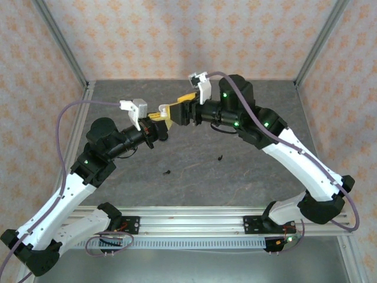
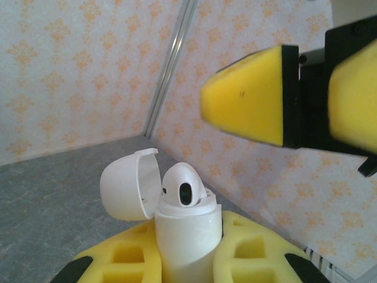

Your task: Insert wireless bluetooth earbuds into charging case

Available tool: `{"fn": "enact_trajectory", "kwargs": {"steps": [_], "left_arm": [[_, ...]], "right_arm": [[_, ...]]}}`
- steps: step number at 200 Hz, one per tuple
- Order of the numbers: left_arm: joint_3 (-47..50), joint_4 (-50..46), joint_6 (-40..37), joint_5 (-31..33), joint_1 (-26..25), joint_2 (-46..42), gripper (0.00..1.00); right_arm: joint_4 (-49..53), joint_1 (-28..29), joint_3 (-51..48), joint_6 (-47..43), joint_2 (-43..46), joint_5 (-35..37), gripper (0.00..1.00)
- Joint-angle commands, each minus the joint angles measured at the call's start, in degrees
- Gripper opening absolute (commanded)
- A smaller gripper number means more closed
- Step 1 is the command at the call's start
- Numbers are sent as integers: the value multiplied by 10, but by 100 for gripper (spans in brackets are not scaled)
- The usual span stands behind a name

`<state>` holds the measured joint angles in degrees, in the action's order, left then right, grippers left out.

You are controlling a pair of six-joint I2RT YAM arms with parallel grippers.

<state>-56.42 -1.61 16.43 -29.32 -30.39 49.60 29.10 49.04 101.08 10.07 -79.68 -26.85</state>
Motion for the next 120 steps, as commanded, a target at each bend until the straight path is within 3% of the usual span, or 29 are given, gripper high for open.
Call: {"fn": "enact_trajectory", "kwargs": {"steps": [1,76,120], "left_arm": [[4,36,-14,10,0,-10,0],[-2,64,-7,-27,0,-9,0],[-9,70,-12,-66,-1,-8,0]], "right_arm": [[-12,-23,22,59,3,-6,65],[-101,-102,-31,238,-14,-153,50],[-199,-126,-74,332,-38,-242,30]]}}
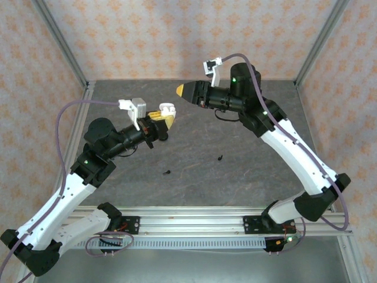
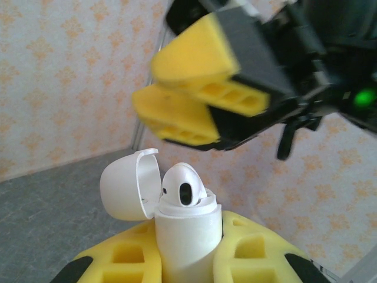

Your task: Insert wireless bluetooth earbuds into charging case

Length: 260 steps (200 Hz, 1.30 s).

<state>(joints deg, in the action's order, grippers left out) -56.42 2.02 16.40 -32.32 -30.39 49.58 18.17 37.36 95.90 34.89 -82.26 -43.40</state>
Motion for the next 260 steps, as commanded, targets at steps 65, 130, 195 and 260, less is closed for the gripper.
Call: {"fn": "enact_trajectory", "kwargs": {"steps": [65,130,195,260], "left_arm": [[-32,-10,-22,-47,-1,-2,0],[-60,-69,-46,0,1,4,0],[-58,-37,-33,-41,0,15,0],[-92,-23,-30,-84,0,52,0]], "right_arm": [[-512,-14,-94,404,-72,-252,4],[-583,-8,-105,479,-62,-339,0],[-82,-24,-38,90,-13,-203,6],[-12,-22,-23,47,-13,-186,43]]}}
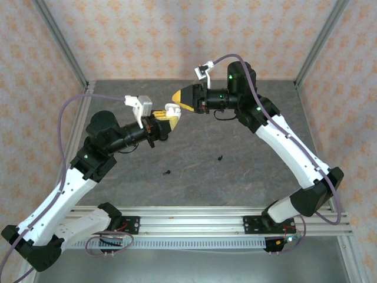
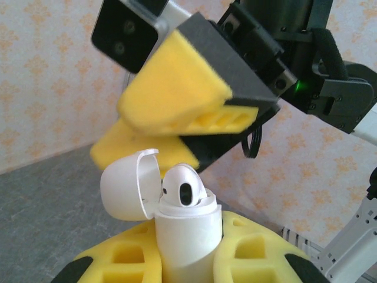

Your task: Insert wireless bluetooth earbuds into charging case

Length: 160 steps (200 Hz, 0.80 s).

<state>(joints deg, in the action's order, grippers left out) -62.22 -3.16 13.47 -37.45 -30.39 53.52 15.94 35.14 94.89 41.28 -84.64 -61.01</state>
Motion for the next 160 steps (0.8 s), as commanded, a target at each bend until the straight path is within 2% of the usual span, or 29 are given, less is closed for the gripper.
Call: {"fn": "enact_trajectory", "kwargs": {"steps": [1,37,100,134,160], "left_arm": [[-35,29,-1,-34,0,13,0],[-48,25,-3,-39,0,34,0],[-21,26,18,-14,1,35,0],[-3,14,36,-2,6,32,0],[10,13,51,5,11,25,0]], "right_arm": [[9,1,-14,-16,11,-11,43],[-48,4,-33,17,19,-48,44],[-169,4,-74,64,55,-89,37],[-167,4,-79,53,74,-91,34],[-115,4,-74,5,93,-74,33]]}}
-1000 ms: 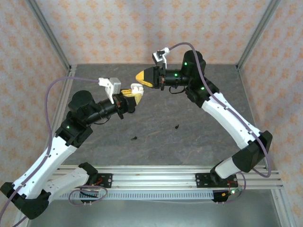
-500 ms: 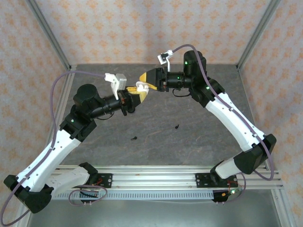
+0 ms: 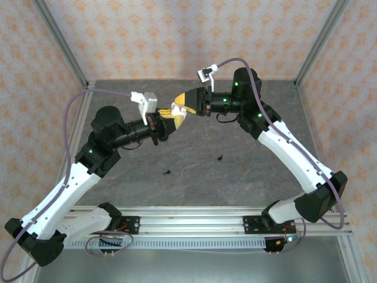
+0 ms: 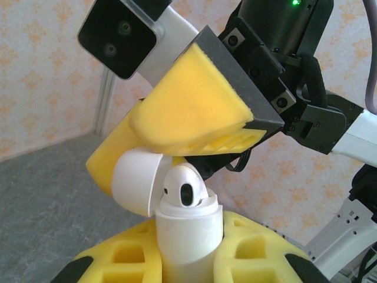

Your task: Insert wireless bluetooth earbuds into charging case

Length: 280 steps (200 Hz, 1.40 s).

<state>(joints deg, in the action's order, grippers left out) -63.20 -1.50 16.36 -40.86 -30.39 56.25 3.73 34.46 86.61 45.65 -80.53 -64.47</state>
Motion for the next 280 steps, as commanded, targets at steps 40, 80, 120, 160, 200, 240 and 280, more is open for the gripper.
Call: {"fn": "enact_trajectory", "kwargs": {"steps": [40,80,120,160,200,240,280], "left_arm": [[26,-28,25,49,18,-10,0],[43,-22,29,56,20,-20,0],[49,-1,27,20,21,-14,0],[35,9,29,-22,21,8,0],[20,15,26,-29,21,28,0],[15,39,27,-18,21,46,0],[0,25,9,-18,22,84,0]], "right_arm": [[83,11,31,-106,73,-14,33],[180,11,51,-181,89,44,34],[307,11,80,-248,62,166,37],[297,15,71,-256,34,179,39],[312,33,57,-267,20,175,39],[339,44,0,-275,49,201,36],[363,44,-19,-285,72,251,36]]}}
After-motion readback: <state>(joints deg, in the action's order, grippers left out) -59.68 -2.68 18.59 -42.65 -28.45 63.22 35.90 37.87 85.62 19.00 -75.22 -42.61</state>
